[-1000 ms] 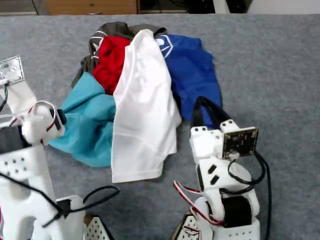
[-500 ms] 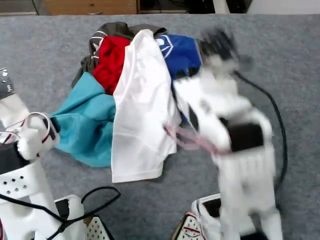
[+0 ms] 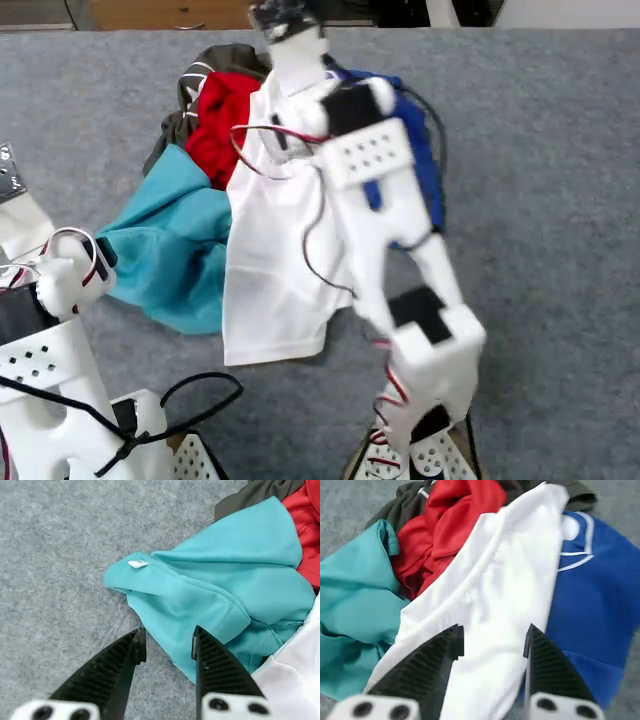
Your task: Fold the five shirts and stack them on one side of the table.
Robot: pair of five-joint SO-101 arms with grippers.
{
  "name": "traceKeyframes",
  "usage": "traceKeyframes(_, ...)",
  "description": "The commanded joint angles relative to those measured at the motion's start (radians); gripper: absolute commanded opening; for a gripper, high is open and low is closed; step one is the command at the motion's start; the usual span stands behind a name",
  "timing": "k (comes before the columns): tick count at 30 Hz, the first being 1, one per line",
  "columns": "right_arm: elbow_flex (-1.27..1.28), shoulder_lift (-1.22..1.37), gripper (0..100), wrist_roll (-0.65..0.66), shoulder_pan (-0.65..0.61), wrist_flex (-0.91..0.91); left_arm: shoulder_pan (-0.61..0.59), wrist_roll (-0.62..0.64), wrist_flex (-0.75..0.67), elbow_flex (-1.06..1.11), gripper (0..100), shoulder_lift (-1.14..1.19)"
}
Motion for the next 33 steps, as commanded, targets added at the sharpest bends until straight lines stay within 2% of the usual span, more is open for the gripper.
traceKeyframes(1,-0.168,0.168,21.4,-0.060,-0.015,0.005,-0.015,-0.003,-0.017,0.006,16,-0.013)
traceKeyframes(3,-0.254,0.269,21.4,-0.106,0.004,0.005,-0.015,-0.003,-0.014,0.017,16,-0.013)
traceKeyframes(12,-0.601,0.608,20.8,-0.112,0.025,0.011,-0.009,-0.006,-0.017,0.029,16,-0.008)
traceKeyframes(15,-0.673,0.665,12.8,-0.114,0.035,0.032,-0.009,-0.006,-0.017,0.029,16,-0.007)
traceKeyframes(17,-0.717,0.679,1.3,-0.110,0.042,0.060,-0.009,-0.006,-0.017,0.029,16,-0.007)
traceKeyframes(18,-0.739,0.680,0.0,-0.107,0.048,0.071,-0.009,-0.006,-0.017,0.029,16,-0.008)
traceKeyframes(20,-0.788,0.680,2.6,-0.114,0.061,0.098,-0.008,-0.006,-0.018,0.026,16,-0.007)
traceKeyframes(27,-0.947,0.664,0.3,-0.101,0.074,0.207,-0.006,-0.005,-0.018,0.026,16,-0.004)
traceKeyframes(33,-0.940,0.524,0.3,0.015,0.105,0.222,-0.006,-0.006,-0.018,0.028,16,-0.004)
